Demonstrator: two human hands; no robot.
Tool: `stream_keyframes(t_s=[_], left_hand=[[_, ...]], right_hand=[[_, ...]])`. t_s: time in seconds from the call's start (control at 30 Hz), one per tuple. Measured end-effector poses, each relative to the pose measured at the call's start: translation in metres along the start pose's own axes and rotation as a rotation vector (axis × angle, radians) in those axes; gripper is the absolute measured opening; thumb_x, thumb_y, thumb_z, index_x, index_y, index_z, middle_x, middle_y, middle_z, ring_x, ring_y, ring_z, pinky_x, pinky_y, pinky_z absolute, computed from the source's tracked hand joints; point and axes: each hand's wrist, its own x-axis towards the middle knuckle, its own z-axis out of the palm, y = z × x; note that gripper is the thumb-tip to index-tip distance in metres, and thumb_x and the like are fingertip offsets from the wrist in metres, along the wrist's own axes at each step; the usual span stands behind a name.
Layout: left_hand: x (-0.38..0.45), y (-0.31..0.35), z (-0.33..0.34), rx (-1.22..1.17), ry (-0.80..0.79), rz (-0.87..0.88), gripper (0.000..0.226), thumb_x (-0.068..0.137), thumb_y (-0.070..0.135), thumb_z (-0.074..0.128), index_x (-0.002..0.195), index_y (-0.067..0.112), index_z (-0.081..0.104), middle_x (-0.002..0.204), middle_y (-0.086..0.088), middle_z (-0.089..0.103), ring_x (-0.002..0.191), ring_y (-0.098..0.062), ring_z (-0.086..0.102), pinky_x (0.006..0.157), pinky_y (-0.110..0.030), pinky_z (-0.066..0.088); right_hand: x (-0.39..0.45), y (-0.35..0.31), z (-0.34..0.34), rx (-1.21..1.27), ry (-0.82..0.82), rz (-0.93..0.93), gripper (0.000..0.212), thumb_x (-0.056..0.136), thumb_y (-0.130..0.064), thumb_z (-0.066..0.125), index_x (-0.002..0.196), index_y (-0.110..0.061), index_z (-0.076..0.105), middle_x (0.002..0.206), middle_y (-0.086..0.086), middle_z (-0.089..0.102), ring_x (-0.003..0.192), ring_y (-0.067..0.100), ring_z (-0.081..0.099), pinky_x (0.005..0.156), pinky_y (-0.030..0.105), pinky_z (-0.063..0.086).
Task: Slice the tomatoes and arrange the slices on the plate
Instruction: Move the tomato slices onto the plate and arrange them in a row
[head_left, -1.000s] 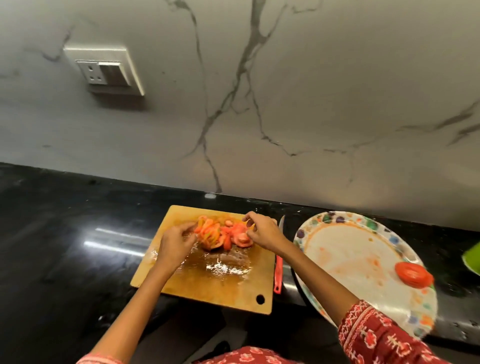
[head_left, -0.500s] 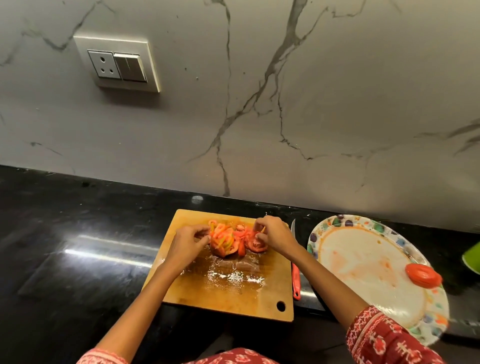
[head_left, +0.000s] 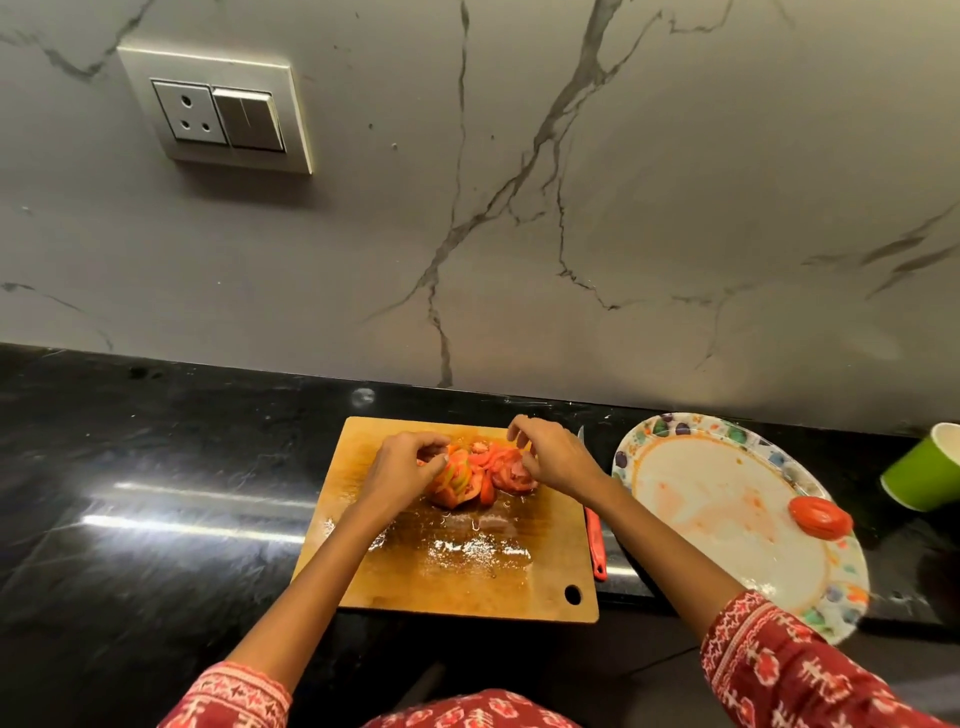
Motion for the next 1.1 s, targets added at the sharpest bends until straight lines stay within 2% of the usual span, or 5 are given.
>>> stream_keyframes(t_s=[0.13,0.4,0.6,0.9,1.1], left_hand=[[0.0,-0.004,-0.005,0.0,-0.014,0.004,0.031,0.085,0.015,0.065,0.115,0.012,0.064,0.111,-0.005,0.067,0.101,-0.012,0.061,0.086,-0.031,0.054],[0.002,-0.003,-0.009,0.006,-0.061,0.022,0.028,0.086,0.015,0.064,0.114,0.013,0.065,0.109,-0.005,0.068,0.099,-0.011,0.062,0.085,-0.031,0.055],[0.002,0.014,-0.006,-0.047,-0.104,0.036,0.036,0.084,0.017,0.066,0.119,0.01,0.061,0.112,-0.006,0.066,0.099,-0.01,0.059,0.083,-0.023,0.05],[0.004,0.033,-0.002,-0.072,-0.066,0.135,0.023,0.08,0.014,0.069,0.103,0.014,0.07,0.093,-0.004,0.071,0.087,-0.011,0.062,0.08,-0.028,0.053],[-0.002,0.031,-0.012,-0.102,0.065,0.082,0.027,0.081,0.006,0.068,0.108,0.01,0.067,0.089,-0.003,0.067,0.083,-0.009,0.062,0.078,-0.026,0.053]], right_hand=[[0.004,-0.011,0.004,-0.141,-0.094,-0.046,0.036,0.089,-0.017,0.059,0.124,-0.021,0.053,0.122,0.005,0.054,0.11,0.02,0.053,0.08,0.026,0.047],[0.003,-0.008,0.002,-0.212,-0.07,-0.008,0.013,0.088,-0.018,0.061,0.1,-0.013,0.061,0.111,0.006,0.056,0.099,0.019,0.054,0.072,0.023,0.039],[0.0,-0.014,-0.035,0.266,-0.141,-0.001,0.012,0.081,-0.016,0.071,0.082,-0.014,0.06,0.081,-0.007,0.056,0.075,0.006,0.053,0.059,0.01,0.041],[0.001,-0.029,-0.045,0.623,-0.11,0.001,0.009,0.086,-0.016,0.067,0.085,-0.014,0.059,0.081,-0.003,0.06,0.073,0.008,0.058,0.05,0.007,0.043],[0.003,0.001,-0.007,0.187,0.035,0.151,0.011,0.086,-0.008,0.062,0.096,-0.011,0.064,0.097,0.007,0.066,0.089,0.017,0.06,0.073,0.028,0.051]])
